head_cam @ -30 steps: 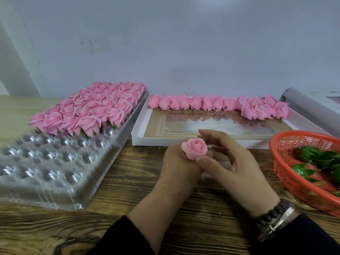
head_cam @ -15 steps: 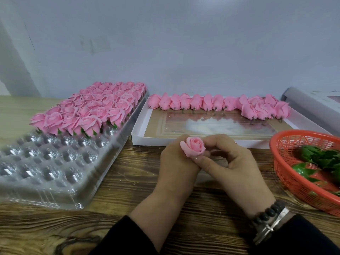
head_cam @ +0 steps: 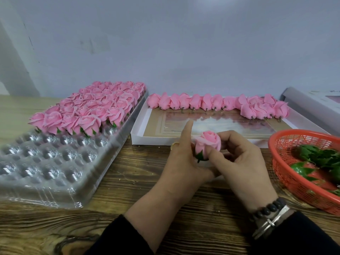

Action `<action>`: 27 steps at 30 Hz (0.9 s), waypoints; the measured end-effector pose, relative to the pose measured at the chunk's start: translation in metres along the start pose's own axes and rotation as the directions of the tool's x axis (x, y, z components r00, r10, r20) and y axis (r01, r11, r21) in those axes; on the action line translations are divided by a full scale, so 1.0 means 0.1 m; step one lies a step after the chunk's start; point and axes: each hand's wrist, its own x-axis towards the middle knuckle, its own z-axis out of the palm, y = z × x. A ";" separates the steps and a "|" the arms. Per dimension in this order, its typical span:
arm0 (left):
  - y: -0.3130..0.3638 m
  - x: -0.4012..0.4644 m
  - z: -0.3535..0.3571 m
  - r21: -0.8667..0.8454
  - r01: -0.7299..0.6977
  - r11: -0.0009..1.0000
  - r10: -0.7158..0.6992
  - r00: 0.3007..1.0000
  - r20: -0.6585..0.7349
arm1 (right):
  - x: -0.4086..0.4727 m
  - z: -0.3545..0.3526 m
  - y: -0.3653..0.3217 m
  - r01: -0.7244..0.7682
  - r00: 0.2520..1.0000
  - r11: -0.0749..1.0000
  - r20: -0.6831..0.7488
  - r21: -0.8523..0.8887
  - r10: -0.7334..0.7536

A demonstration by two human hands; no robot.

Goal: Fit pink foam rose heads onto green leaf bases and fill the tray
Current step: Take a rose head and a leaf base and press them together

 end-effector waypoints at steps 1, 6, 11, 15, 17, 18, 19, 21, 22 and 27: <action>0.00 0.00 -0.01 0.092 -0.009 0.996 0.014 0.998 -0.055 | 0.01 -0.02 0.01 0.000 1.000 1.000 -0.025 -0.020 -0.001; 0.05 -0.03 -0.01 0.341 -0.201 0.918 0.275 0.943 -0.185 | 0.03 -0.02 0.04 0.037 0.999 0.995 -0.023 -0.097 -0.039; 0.04 -0.04 0.02 0.380 -0.220 0.898 0.295 0.943 -0.153 | 0.03 0.00 0.04 0.047 0.998 0.989 0.050 -0.139 -0.040; 0.04 -0.04 0.01 0.392 -0.222 0.893 0.301 0.941 -0.153 | 0.03 0.00 0.08 0.072 0.994 0.981 0.090 -0.177 -0.057; 0.03 -0.04 0.00 0.391 -0.231 0.891 0.305 0.942 -0.138 | 0.03 0.00 0.09 0.090 0.992 0.978 0.109 -0.190 -0.070; 0.04 -0.04 -0.01 0.385 -0.237 0.892 0.306 0.943 -0.128 | 0.02 0.00 0.10 0.103 0.990 0.975 0.118 -0.195 -0.081; 0.04 -0.04 -0.02 0.382 -0.245 0.891 0.310 0.943 -0.118 | 0.01 0.00 0.09 0.117 0.988 0.974 0.122 -0.196 -0.094; 0.06 -0.03 -0.06 0.397 -0.257 0.881 0.322 0.941 -0.107 | -0.02 0.00 0.09 0.130 0.988 0.976 0.109 -0.177 -0.112; 0.07 -0.01 -0.09 0.405 -0.260 0.876 0.332 0.936 -0.116 | -0.03 0.00 0.10 0.136 0.988 0.976 0.097 -0.171 -0.121; 0.18 0.14 -0.59 0.377 -0.177 0.909 0.300 0.906 -0.299 | -0.02 -0.03 0.16 0.090 0.996 0.980 0.039 -0.177 -0.084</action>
